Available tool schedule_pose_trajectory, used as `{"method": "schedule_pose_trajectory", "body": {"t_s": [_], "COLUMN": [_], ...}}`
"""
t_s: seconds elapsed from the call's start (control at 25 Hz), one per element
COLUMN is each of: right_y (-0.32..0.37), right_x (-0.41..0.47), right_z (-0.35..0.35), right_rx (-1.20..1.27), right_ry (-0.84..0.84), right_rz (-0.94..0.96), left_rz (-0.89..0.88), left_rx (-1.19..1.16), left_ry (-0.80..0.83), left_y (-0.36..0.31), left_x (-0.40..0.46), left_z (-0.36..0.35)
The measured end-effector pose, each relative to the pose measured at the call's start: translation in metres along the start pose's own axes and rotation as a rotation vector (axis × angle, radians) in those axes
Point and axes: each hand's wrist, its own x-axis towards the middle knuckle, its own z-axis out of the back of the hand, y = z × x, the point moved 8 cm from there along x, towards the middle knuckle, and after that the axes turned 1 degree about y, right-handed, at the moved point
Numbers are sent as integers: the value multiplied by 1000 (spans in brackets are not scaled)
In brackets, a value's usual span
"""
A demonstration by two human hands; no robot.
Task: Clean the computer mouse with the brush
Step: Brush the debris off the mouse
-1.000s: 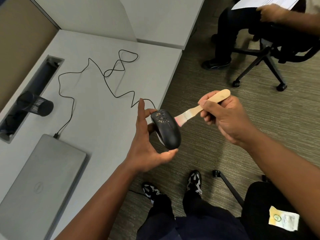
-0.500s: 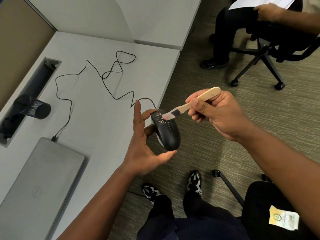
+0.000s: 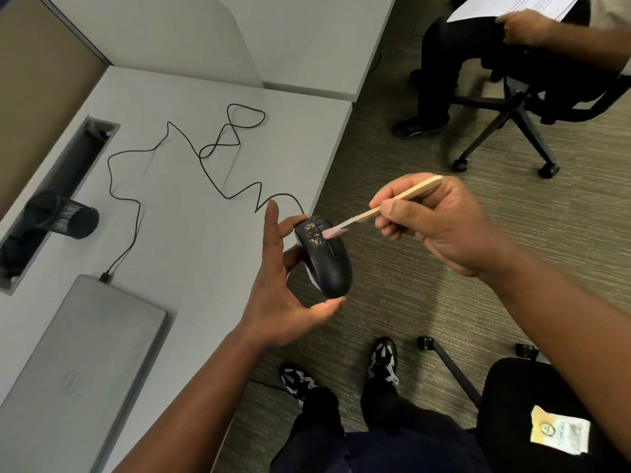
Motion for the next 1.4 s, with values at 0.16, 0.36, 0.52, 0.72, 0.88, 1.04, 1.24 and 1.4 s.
{"method": "schedule_pose_trajectory", "body": {"t_s": [0.16,0.36,0.52,0.72,0.88,1.04,1.24,1.4], "right_y": [-3,-4,-8,-8,-9,-15,-25,-28], "right_x": [1,1,8,11,10,5,0,-5], "right_z": [-14,-19,-18,-16,-9,-5,2,12], "right_rx": [19,-52,-106,-97,-86,-52,-30,6], "right_ry": [61,92,-34,-88,-177,-272,-409,-476], "right_rz": [-38,-88,-110,-93,-88,-107,-126,-141], "left_rz": [-4,-12,-24,-28,-31,-15,-31,-30], "left_rx": [8,35,62,95,100,117,128,116], "left_ry": [-2,12,48,55,51,57,94,90], "left_y": [-1,-1,-2,-1,-1,2,1,4], "left_x": [0,-3,-4,-5,-7,-10,-12,-14], "left_z": [0,-2,-6,-5,-3,-4,-7,-6]}}
